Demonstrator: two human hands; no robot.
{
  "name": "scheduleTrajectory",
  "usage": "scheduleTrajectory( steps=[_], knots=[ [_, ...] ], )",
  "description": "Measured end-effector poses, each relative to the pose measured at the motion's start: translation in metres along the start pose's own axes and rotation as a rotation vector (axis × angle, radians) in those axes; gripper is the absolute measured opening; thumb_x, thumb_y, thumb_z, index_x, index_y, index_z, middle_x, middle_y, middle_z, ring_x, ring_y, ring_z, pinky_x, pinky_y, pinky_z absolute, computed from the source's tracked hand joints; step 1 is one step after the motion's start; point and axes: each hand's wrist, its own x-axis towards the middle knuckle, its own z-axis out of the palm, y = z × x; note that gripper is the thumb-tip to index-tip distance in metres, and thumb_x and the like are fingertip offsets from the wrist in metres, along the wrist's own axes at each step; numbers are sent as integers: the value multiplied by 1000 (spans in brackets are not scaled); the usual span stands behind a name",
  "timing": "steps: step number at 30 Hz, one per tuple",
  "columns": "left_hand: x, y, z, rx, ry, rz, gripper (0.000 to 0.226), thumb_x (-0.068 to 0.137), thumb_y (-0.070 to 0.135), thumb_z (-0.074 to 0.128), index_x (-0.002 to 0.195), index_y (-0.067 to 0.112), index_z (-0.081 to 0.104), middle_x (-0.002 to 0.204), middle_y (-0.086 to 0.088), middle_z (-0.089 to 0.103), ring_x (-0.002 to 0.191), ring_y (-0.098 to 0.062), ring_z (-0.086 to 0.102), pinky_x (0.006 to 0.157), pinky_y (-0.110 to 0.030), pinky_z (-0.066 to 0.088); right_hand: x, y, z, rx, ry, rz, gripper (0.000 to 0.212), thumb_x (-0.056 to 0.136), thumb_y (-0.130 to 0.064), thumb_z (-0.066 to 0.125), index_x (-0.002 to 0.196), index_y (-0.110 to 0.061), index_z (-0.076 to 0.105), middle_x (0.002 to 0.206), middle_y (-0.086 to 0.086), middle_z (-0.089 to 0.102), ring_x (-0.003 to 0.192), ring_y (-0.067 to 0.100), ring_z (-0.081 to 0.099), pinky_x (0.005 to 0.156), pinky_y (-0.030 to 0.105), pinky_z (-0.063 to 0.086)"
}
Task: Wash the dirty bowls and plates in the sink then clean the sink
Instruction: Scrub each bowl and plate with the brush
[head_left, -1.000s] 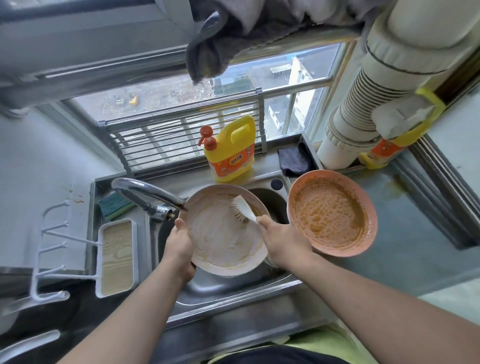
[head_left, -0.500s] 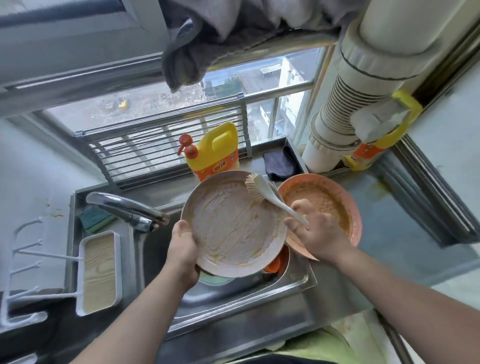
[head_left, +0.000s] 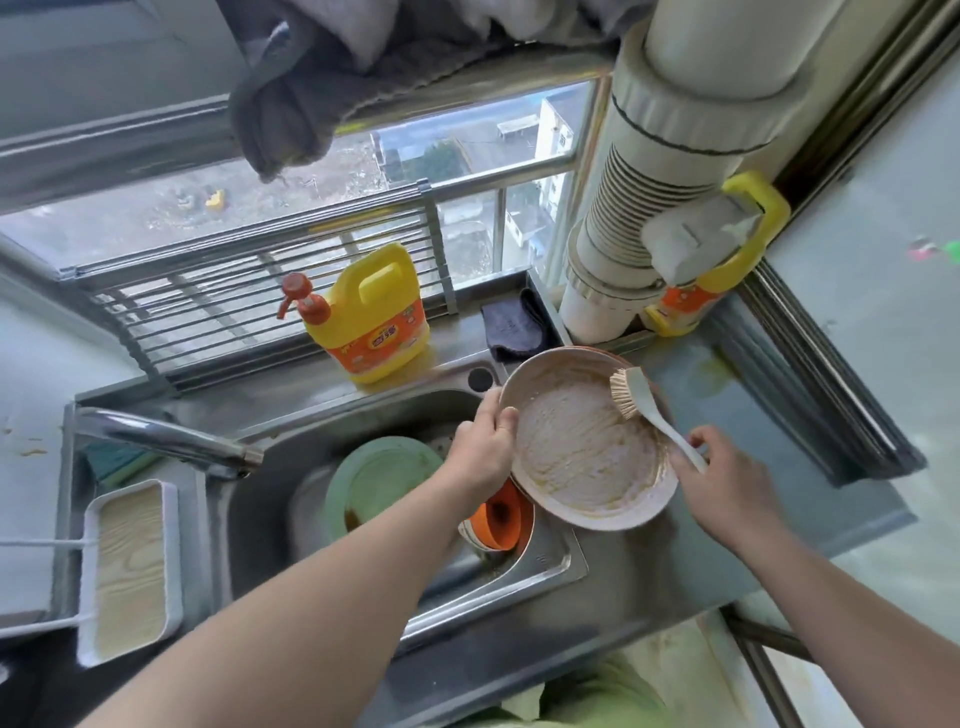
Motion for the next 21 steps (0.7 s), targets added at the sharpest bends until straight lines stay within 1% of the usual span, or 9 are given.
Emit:
scheduleTrajectory(
  steps=[2, 4, 6, 8, 12, 15, 18, 19, 21],
  knots=[
    [-4, -10, -13, -13, -8, 32, 52, 106, 60, 37, 157, 47, 36, 155, 1, 52, 139, -26, 51, 115, -54, 44, -11, -15, -1, 59, 38, -41, 14, 100, -35, 62, 98, -25, 52, 90, 12, 71, 83, 42, 63, 66, 43, 45],
    [-10, -37, -33, -14, 64, -3, 41, 110, 49, 40, 149, 41, 50, 146, 5, 59, 130, -24, 57, 111, -51, 49, -31, -46, -1, 151, 21, -126, 20, 100, -37, 64, 91, -24, 51, 77, 1, 67, 74, 35, 62, 61, 41, 44],
    [-18, -75, -58, 11, 170, -104, 30, 110, 43, 44, 135, 41, 61, 137, 6, 65, 121, -25, 61, 108, -48, 52, -56, -83, 10, 223, -73, -247, 30, 98, -44, 64, 81, -26, 49, 64, -6, 59, 61, 14, 57, 56, 35, 43],
    [-29, -121, -84, 79, 268, -247, 30, 109, 36, 48, 132, 33, 67, 138, 3, 66, 122, -26, 61, 107, -39, 50, -79, -117, 38, 222, -253, -358, 36, 99, -47, 63, 75, -26, 45, 60, -5, 54, 57, 12, 52, 52, 28, 38],
    [-42, -203, -128, 186, 329, -490, 43, 102, 35, 56, 143, 24, 62, 136, -4, 69, 120, -28, 64, 103, -40, 52, -87, -148, 134, -14, -601, -434, 25, 102, -20, 55, 81, -23, 43, 87, -5, 47, 78, 18, 47, 64, 30, 33],
    [-30, -238, -141, 124, 302, -558, 52, 96, 39, 64, 146, 24, 60, 136, -5, 69, 121, -28, 65, 103, -42, 53, -63, -157, 196, -218, -716, -436, 23, 93, -3, 55, 95, -26, 51, 113, 2, 47, 98, 25, 55, 80, 33, 46],
    [-10, -253, -140, -45, 312, -580, 60, 92, 33, 70, 149, 21, 57, 143, -5, 65, 127, -27, 62, 110, -44, 50, -38, -169, 232, -337, -752, -358, 30, 94, -6, 58, 120, -21, 54, 129, 11, 49, 113, 32, 57, 91, 36, 48],
    [-4, -258, -139, -93, 309, -582, 57, 90, 33, 70, 145, 22, 60, 140, -4, 66, 125, -26, 63, 111, -46, 51, -31, -174, 241, -373, -751, -344, 35, 93, -6, 59, 124, -20, 51, 131, 14, 47, 115, 34, 56, 95, 37, 48],
    [3, -258, -136, -148, 310, -579, 28, 89, 27, 67, 117, 27, 70, 125, -3, 73, 116, -25, 66, 108, -47, 53, -18, -184, 258, -400, -735, -307, 42, 93, -6, 58, 130, -21, 45, 134, 17, 42, 115, 38, 56, 99, 41, 49]
  ],
)
